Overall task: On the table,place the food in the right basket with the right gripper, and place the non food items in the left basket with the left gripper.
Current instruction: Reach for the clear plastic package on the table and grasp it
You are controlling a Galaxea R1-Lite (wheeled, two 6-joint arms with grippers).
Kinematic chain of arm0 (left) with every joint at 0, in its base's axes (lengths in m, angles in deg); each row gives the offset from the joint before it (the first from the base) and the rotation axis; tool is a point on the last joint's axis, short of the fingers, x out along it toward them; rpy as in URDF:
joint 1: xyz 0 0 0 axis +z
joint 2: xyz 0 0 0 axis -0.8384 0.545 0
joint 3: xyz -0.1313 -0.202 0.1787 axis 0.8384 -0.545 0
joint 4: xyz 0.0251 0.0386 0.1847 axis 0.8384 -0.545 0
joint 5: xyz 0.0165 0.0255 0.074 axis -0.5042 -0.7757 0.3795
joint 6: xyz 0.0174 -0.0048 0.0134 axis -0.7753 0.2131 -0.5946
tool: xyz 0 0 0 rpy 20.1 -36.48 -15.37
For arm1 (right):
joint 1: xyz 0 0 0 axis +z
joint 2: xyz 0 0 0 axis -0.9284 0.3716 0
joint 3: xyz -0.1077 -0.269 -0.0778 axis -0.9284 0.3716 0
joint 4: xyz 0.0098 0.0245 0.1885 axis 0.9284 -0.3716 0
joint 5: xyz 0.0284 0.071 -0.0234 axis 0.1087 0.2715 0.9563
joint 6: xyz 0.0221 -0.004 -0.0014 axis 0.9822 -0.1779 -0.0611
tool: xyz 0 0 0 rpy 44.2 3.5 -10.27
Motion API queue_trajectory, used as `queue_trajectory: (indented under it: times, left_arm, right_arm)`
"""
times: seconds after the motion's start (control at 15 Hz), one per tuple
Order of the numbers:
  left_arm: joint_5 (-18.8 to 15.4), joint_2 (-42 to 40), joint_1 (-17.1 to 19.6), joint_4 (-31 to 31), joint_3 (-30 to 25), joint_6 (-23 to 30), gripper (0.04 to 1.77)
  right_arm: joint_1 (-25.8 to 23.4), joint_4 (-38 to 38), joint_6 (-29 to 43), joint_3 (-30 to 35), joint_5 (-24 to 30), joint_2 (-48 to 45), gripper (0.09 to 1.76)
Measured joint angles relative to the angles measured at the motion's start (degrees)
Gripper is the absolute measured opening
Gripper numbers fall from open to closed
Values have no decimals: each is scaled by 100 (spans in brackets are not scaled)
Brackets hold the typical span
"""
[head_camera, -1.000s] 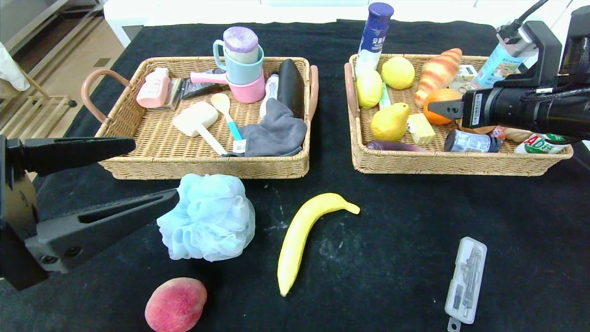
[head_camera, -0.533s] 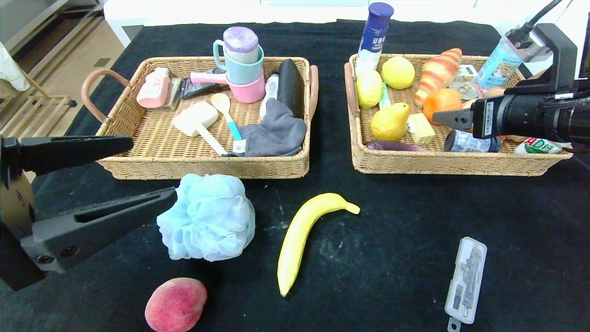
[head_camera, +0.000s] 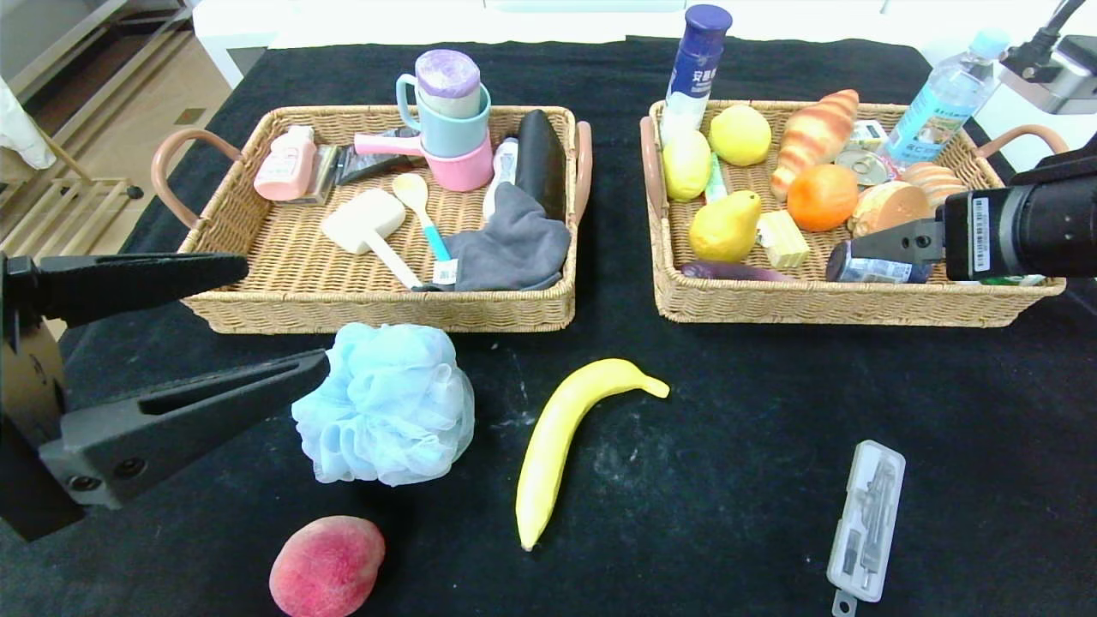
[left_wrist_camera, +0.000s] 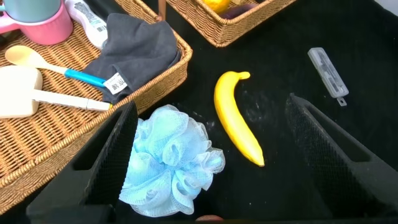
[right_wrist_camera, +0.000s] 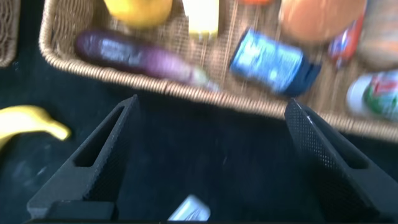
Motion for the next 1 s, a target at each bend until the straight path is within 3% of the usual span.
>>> queue_trajectory:
  times: [0.67, 1.0]
  left_arm:
    - [-6, 2, -5, -9, -11, -5, 172]
    - [-9, -9, -9, -30, -20, -9, 172]
  right_arm:
    - [581, -2754, 2220, -277, -402, -15, 170]
    - [697, -2965, 2944, 232, -374, 115, 170]
